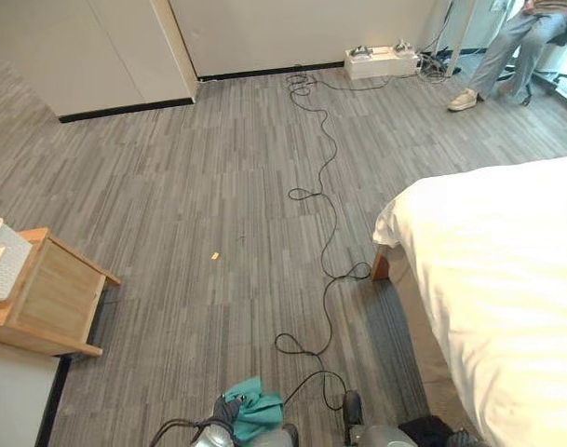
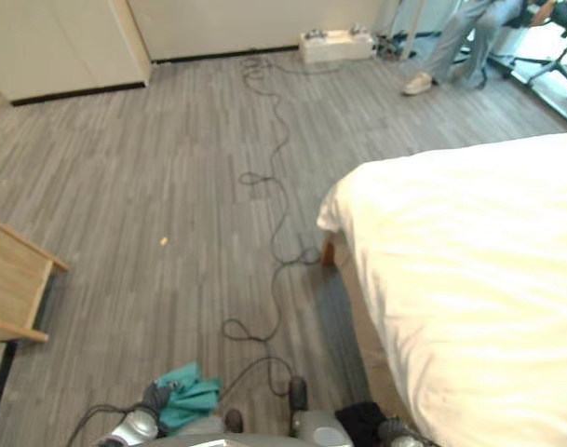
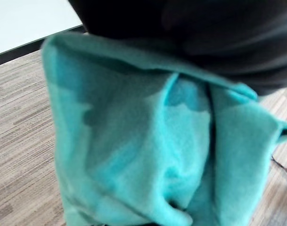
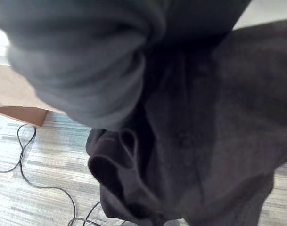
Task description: Tidy up the quilt and then pick up the clothes from the bed and put them into the laundry hamper.
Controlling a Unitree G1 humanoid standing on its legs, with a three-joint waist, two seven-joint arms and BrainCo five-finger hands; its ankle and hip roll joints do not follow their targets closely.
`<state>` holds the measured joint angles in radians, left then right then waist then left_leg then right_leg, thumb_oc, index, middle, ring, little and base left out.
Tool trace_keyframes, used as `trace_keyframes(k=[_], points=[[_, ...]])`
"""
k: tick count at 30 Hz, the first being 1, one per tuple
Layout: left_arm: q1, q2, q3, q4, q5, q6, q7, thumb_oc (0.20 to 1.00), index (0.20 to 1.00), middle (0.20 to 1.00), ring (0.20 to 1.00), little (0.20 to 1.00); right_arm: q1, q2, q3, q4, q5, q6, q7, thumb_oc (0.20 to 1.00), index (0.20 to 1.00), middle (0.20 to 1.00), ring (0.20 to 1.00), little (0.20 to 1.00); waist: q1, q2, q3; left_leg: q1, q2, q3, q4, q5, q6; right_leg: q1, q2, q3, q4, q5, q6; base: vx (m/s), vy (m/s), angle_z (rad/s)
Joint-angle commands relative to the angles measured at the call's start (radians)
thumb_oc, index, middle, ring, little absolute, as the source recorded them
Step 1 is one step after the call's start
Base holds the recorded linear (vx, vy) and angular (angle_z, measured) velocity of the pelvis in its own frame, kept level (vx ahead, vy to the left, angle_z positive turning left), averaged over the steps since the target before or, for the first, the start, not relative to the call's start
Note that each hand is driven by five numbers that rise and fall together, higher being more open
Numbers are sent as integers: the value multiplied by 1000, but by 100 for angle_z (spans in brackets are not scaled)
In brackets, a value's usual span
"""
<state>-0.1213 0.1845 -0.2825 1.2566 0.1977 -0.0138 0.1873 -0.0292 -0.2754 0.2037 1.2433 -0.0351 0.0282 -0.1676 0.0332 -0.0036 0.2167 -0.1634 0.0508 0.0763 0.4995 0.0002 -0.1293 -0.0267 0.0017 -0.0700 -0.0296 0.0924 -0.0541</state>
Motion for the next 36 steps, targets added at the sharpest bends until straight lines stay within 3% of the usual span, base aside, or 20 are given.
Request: trace_keyframes(k=[1,3,6,9,10,12,13,14,16,19,20,21,24,27,29,31,32,34,35,36], points=[[-44,25,-13,-30,-41,-4,17,200,200,200,200,200,-16,-65,22,-24,55,2,16,200,200,200,200,200,7,-30,68,-89,11,93,-38,19,62,193,-75,32,3,-250,116,312,44,-3],[-27,25,-2,-33,-39,-11,0,200,200,200,200,200,-5,-61,28,-16,66,-9,43,200,200,200,200,200,27,-16,46,-101,-8,150,-212,2,78,223,-65,31,-19,-272,132,520,105,-24],[1,26,8,-30,-31,-11,-15,200,200,200,200,200,4,-56,25,-1,49,-13,41,200,200,200,200,200,58,-12,31,-121,-7,259,-459,71,64,302,-60,15,-27,-340,152,574,120,-55],[24,33,40,4,-24,4,-29,200,200,200,200,200,3,-41,24,32,13,1,46,200,200,200,200,200,77,-40,-3,-95,-13,272,-484,84,92,347,-64,-7,38,-387,171,689,92,24],[20,40,41,10,-18,7,-31,200,200,200,200,200,-3,-27,32,40,7,-2,43,200,200,200,200,200,88,-64,-11,-99,-19,265,-467,97,110,324,-62,-2,115,-362,179,661,85,-16],[20,59,21,28,35,17,-49,200,200,200,200,200,-7,-20,23,38,9,0,47,200,200,200,200,200,90,-105,1,-26,-43,258,-470,38,153,201,-78,-2,452,-162,291,618,123,8],[20,59,21,28,35,17,-49,200,200,200,200,200,-8,-20,23,38,9,0,47,200,200,200,200,200,90,-106,0,-26,-44,259,-471,38,153,199,-79,-2,455,-163,291,692,163,0],[25,61,0,37,66,32,-50,200,200,200,200,200,-27,-22,20,19,24,-5,47,200,200,200,200,200,66,-82,30,77,-23,257,-493,7,167,76,-96,-22,691,1,316,410,92,-8],[1,71,-22,21,68,36,-42,200,200,200,200,200,-44,-28,10,6,48,-3,40,200,200,200,200,200,35,-48,60,166,-5,225,-538,-4,171,-52,-100,-38,768,-69,283,562,128,11],[-35,71,-54,-1,81,35,-38,200,200,200,200,200,-47,-27,7,-8,72,-13,28,200,200,200,200,200,-9,-27,82,244,-6,177,-571,-16,153,-172,-58,-47,671,-163,240,680,-9,56],[-62,74,-67,-18,85,29,-29,200,200,200,200,200,-41,-35,-1,-28,89,-11,28,200,200,200,200,200,-38,-29,84,287,-8,146,-580,-47,117,-154,-91,-46,357,-183,231,677,-110,77],[-62,74,-67,-18,85,29,-29,200,200,200,200,200,-41,-35,-1,-28,89,-11,28,200,200,200,200,200,-39,-26,84,287,-5,145,-581,-45,117,-149,-88,-49,347,-177,230,650,-162,101],[-108,72,-78,-21,87,16,-16,200,200,200,200,200,-33,-46,-19,-19,99,-9,16,200,200,200,200,200,-82,-14,81,356,25,95,-587,-111,61,-234,-179,22,9,-84,265,642,-215,94],[-103,64,-75,-11,85,10,-1,200,200,200,200,200,-11,-47,-9,7,64,5,13,200,200,200,200,200,-111,-18,59,440,63,38,-529,-169,38,-254,-180,104,42,-43,297,724,-311,71],[-80,57,-55,-1,69,17,9,200,200,200,200,200,-13,-56,-1,22,42,12,17,200,200,200,200,200,-119,-16,33,401,112,14,-323,-59,23,-218,-141,101,91,-47,256,627,-411,79],[-66,66,-38,-4,39,14,25,200,200,200,200,200,-2,-62,-2,33,40,10,14,200,200,200,200,200,-90,-36,43,246,151,-26,-4,69,68,-160,-134,76,109,-66,185,532,-505,81],[-46,69,-20,-11,18,14,30,200,200,200,200,200,-10,-75,1,20,37,10,10,200,200,200,200,200,-62,-51,62,160,146,-31,124,75,98,-108,-135,48,96,-84,155,469,-455,41],[-28,70,-6,-21,-4,12,41,200,200,200,200,200,-45,-88,21,8,35,11,12,200,200,200,200,200,-7,-73,81,8,33,-45,258,-14,112,-22,-143,28,51,-107,141,526,-294,14],[-20,69,1,-24,-5,14,41,200,200,200,200,200,-60,-88,29,5,32,11,13,200,200,200,200,200,14,-75,78,-42,-15,-26,255,-43,107,13,-150,21,31,-118,150,828,-195,4],[-5,68,19,-15,-5,11,39,200,200,200,200,200,-70,-91,31,0,31,4,7,200,200,200,200,200,54,-65,64,-80,-55,52,93,-57,109,90,-143,-10,-3,-148,166,610,-121,13]])
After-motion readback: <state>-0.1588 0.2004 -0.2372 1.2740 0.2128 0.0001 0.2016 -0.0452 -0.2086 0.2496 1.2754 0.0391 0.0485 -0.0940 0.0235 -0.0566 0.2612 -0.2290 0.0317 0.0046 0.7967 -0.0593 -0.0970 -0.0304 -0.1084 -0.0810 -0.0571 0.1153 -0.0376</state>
